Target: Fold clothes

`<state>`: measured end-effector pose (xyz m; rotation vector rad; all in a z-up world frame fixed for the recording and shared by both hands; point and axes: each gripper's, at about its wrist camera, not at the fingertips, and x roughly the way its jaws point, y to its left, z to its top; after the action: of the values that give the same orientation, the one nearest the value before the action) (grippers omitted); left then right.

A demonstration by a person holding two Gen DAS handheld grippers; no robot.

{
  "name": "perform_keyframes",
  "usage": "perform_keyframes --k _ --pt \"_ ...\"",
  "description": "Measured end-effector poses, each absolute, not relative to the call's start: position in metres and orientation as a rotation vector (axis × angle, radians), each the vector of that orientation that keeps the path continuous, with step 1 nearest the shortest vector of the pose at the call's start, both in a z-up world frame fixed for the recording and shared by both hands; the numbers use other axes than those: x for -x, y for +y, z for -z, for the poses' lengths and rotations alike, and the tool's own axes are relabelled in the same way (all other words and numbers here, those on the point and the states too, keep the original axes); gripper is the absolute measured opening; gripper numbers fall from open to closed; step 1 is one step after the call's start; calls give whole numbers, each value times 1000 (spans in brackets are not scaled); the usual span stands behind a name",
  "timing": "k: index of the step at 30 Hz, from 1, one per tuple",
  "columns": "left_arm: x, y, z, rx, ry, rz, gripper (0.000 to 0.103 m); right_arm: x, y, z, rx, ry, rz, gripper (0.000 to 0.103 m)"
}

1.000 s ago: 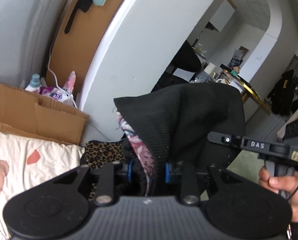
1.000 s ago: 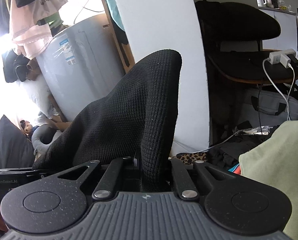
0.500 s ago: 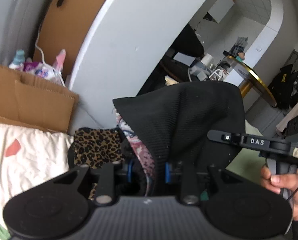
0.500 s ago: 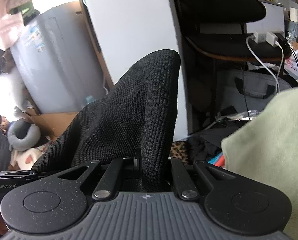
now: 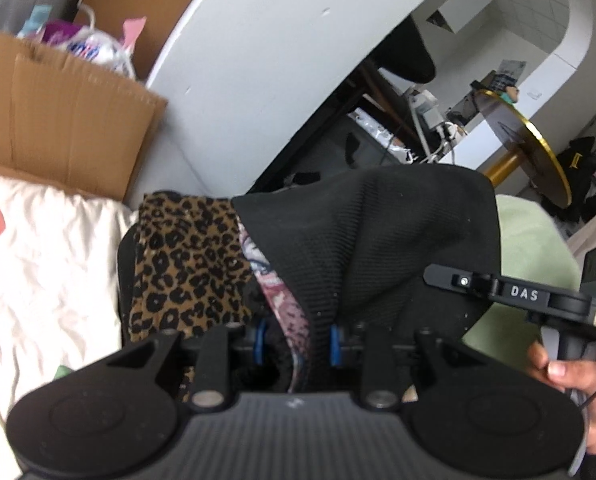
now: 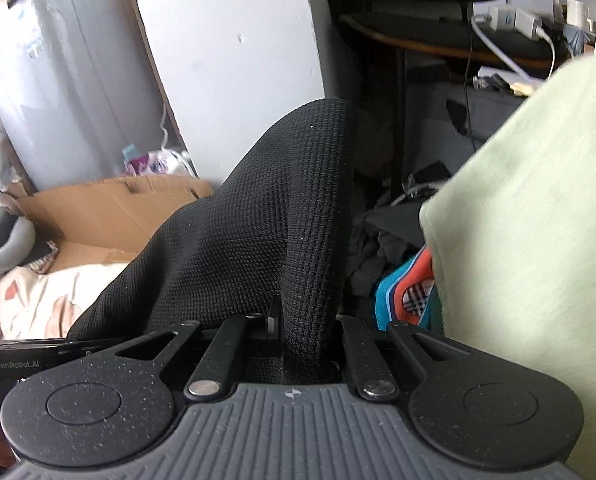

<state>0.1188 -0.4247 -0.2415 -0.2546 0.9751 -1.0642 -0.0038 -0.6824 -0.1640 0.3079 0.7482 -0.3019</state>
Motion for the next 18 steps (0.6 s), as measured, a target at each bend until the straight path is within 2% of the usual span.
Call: perform_keyframes --k 9,18 --pt "-144 -429 286 232 1010 1054 30 -23 -690 221 -353 785 284 7" --pt "-174 -440 309 225 1011 1044 30 -49 -702 245 -354 746 258 9"
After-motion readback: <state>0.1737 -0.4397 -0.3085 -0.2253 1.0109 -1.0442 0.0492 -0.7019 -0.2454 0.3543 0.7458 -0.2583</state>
